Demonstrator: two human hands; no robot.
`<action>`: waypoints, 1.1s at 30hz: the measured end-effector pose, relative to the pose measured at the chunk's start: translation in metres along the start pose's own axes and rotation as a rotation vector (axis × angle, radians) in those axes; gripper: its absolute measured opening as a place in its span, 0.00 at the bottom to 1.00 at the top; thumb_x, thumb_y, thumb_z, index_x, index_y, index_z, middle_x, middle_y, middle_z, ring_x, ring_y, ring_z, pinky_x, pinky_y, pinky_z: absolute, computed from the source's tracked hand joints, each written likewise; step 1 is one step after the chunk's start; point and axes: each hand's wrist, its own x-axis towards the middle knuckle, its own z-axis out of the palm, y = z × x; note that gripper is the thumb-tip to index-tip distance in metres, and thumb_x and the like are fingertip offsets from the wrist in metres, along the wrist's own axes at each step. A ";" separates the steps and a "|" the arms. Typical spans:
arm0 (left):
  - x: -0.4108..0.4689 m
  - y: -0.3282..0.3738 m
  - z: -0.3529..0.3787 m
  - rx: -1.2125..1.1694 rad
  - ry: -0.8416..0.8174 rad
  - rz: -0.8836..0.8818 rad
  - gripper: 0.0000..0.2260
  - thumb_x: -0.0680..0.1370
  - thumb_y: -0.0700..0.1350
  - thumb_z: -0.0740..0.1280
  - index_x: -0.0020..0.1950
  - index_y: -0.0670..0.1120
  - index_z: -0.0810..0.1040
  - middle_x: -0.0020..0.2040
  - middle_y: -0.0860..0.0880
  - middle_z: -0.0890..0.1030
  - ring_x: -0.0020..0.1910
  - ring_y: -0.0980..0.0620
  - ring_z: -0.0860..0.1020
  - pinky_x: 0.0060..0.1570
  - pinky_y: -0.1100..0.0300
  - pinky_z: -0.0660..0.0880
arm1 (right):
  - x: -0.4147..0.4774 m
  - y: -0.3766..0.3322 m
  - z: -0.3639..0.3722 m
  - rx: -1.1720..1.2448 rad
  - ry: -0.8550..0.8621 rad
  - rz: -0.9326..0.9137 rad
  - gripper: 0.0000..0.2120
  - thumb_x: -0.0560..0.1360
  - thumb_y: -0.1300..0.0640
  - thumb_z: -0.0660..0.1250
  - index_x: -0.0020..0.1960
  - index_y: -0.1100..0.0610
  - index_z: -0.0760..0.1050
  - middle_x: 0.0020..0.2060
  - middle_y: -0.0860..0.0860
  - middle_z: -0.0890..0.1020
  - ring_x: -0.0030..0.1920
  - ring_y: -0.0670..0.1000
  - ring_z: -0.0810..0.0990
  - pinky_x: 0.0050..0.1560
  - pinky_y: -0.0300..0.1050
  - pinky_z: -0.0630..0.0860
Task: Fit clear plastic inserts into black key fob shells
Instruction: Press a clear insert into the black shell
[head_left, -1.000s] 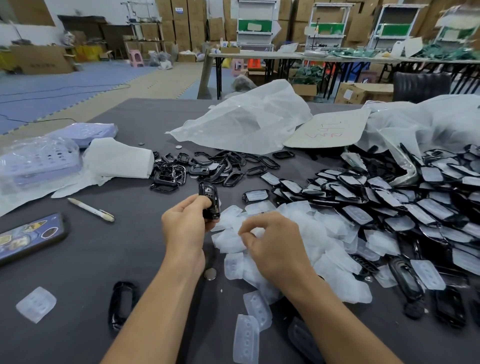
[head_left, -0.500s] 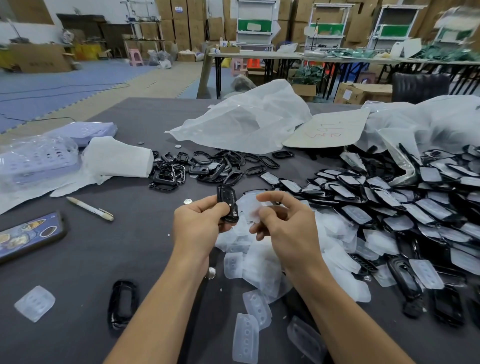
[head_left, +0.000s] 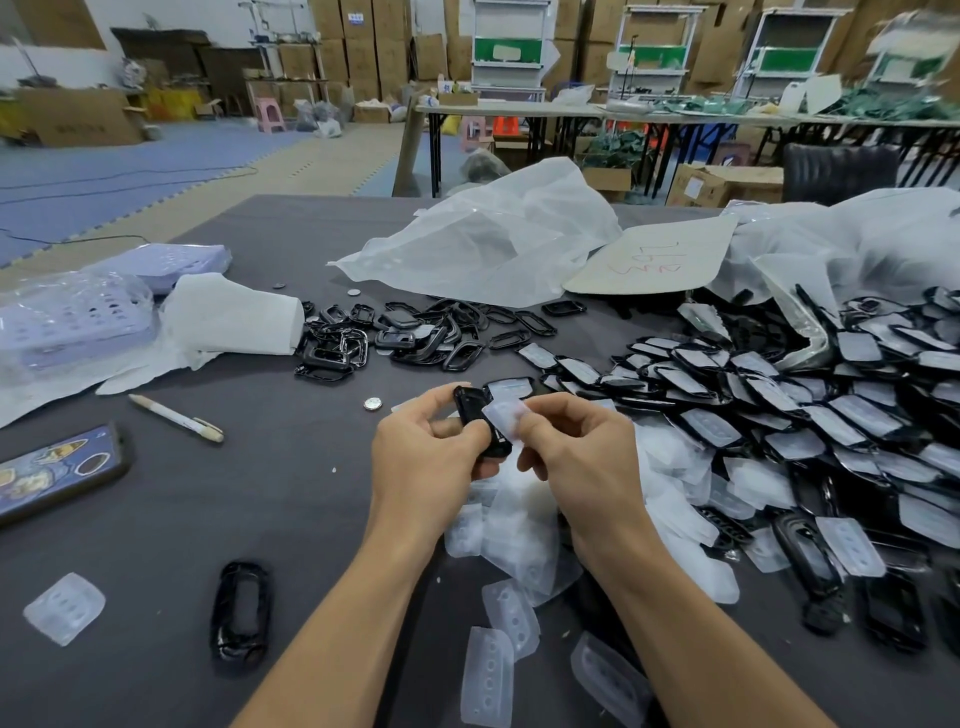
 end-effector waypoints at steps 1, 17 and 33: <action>-0.001 0.000 0.001 0.008 -0.005 0.005 0.13 0.75 0.36 0.73 0.53 0.52 0.85 0.40 0.46 0.88 0.38 0.47 0.87 0.37 0.58 0.83 | 0.000 0.000 0.000 0.009 0.004 0.008 0.04 0.74 0.63 0.74 0.41 0.57 0.85 0.29 0.51 0.82 0.28 0.47 0.76 0.31 0.36 0.72; -0.016 -0.005 0.021 0.131 -0.039 0.171 0.17 0.79 0.36 0.71 0.56 0.60 0.78 0.42 0.55 0.88 0.37 0.57 0.86 0.38 0.66 0.81 | -0.006 0.005 0.012 0.035 0.136 0.070 0.11 0.77 0.58 0.73 0.36 0.54 0.83 0.32 0.52 0.85 0.35 0.51 0.83 0.41 0.47 0.82; -0.022 0.000 0.030 -0.233 -0.105 0.037 0.21 0.78 0.27 0.60 0.55 0.51 0.79 0.47 0.47 0.88 0.45 0.50 0.87 0.43 0.62 0.81 | -0.007 0.003 0.007 -0.197 0.238 -0.097 0.08 0.72 0.53 0.77 0.36 0.48 0.82 0.27 0.44 0.83 0.27 0.41 0.78 0.30 0.30 0.71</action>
